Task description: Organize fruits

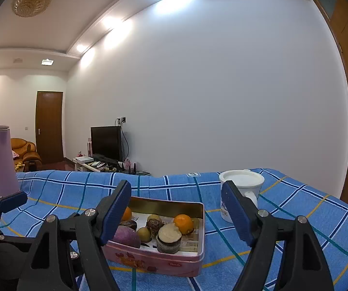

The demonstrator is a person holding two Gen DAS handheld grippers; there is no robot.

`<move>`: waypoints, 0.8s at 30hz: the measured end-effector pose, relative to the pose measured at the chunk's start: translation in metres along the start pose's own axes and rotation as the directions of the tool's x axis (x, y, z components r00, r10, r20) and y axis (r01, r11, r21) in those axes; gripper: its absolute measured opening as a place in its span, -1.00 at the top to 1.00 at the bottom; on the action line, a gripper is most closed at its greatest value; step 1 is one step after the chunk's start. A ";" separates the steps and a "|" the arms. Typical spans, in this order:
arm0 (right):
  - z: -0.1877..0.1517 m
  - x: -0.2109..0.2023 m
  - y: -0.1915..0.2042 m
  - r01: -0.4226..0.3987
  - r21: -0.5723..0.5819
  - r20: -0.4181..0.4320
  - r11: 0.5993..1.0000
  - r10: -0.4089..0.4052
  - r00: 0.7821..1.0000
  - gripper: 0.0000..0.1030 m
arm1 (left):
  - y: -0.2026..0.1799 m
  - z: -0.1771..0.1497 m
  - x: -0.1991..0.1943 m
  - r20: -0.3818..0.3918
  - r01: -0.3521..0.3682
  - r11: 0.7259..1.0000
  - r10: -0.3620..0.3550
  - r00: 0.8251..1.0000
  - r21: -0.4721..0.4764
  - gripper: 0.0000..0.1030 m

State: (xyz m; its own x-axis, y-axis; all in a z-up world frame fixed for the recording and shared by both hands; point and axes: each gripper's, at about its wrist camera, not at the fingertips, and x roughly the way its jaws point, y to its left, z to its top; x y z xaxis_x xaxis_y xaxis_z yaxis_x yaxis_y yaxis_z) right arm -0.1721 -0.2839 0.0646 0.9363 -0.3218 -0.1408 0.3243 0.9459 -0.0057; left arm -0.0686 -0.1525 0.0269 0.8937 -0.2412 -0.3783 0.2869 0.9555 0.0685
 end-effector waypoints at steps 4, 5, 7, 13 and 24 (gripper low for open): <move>0.000 0.000 -0.001 0.000 0.002 -0.002 1.000 0.000 1.000 -0.52 | 0.000 0.000 0.000 -0.004 -0.002 1.000 0.002 1.000 -0.005 -1.00; 0.000 0.000 -0.001 0.000 0.002 -0.002 1.000 0.000 1.000 -0.52 | 0.000 0.000 0.000 -0.005 -0.002 1.000 0.002 1.000 -0.006 -1.00; 0.000 0.001 -0.001 0.001 0.004 -0.003 1.000 -0.001 1.000 -0.52 | 0.000 0.000 0.000 -0.007 -0.002 1.000 0.002 1.000 -0.006 -1.00; 0.000 0.000 -0.001 0.002 0.004 -0.004 1.000 -0.002 1.000 -0.52 | 0.001 0.000 0.000 -0.008 -0.004 1.000 0.004 1.000 -0.004 -1.00; -0.001 0.004 -0.004 0.012 0.016 -0.020 1.000 -0.011 1.000 -0.52 | 0.001 0.001 0.004 -0.029 0.007 1.000 -0.007 1.000 -0.003 -1.00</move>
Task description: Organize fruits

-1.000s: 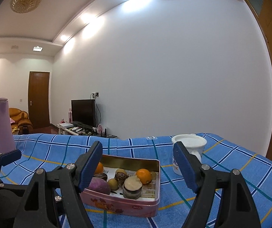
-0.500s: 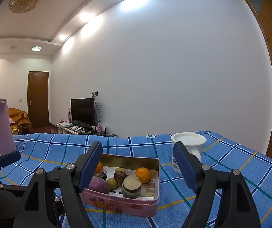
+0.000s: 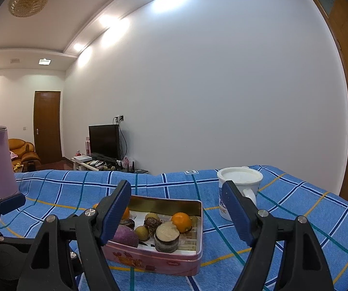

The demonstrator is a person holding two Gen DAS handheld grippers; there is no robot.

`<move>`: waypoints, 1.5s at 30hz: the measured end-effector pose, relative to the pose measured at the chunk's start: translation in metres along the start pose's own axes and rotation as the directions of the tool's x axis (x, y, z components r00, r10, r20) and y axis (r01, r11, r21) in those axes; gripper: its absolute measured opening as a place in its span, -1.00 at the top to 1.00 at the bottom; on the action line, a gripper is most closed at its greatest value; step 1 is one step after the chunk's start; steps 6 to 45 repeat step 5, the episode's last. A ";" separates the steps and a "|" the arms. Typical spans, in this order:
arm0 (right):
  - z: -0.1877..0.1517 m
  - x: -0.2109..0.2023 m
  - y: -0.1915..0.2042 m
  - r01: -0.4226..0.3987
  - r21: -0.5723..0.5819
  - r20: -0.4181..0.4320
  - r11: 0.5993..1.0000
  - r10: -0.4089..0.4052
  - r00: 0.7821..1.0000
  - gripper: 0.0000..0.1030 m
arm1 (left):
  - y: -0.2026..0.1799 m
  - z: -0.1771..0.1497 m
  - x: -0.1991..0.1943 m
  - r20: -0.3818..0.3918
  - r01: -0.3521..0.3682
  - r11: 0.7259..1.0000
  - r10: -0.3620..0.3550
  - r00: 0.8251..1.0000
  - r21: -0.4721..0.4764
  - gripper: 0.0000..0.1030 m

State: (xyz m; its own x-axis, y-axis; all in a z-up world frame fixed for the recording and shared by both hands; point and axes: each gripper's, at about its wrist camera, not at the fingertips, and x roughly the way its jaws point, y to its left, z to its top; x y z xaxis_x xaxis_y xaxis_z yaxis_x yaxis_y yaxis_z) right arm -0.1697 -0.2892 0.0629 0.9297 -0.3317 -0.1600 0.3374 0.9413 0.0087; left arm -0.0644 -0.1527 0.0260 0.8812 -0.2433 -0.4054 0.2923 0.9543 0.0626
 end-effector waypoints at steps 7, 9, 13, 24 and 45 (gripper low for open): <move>-0.001 0.002 -0.002 0.005 0.011 -0.015 1.000 -0.005 1.000 -0.52 | 0.002 0.000 0.001 -0.003 0.005 1.000 -0.005 1.000 -0.005 -1.00; -0.001 0.002 -0.002 0.005 0.011 -0.015 1.000 -0.005 1.000 -0.52 | 0.002 0.000 0.001 -0.003 0.005 1.000 -0.005 1.000 -0.005 -1.00; -0.001 0.002 -0.002 0.005 0.011 -0.015 1.000 -0.005 1.000 -0.52 | 0.002 0.000 0.001 -0.003 0.005 1.000 -0.005 1.000 -0.005 -1.00; -0.001 0.002 -0.002 0.005 0.011 -0.015 1.000 -0.005 1.000 -0.52 | 0.002 0.000 0.001 -0.003 0.005 1.000 -0.005 1.000 -0.005 -1.00; -0.001 0.002 -0.002 0.005 0.011 -0.015 1.000 -0.005 1.000 -0.52 | 0.002 0.000 0.001 -0.003 0.005 1.000 -0.005 1.000 -0.005 -1.00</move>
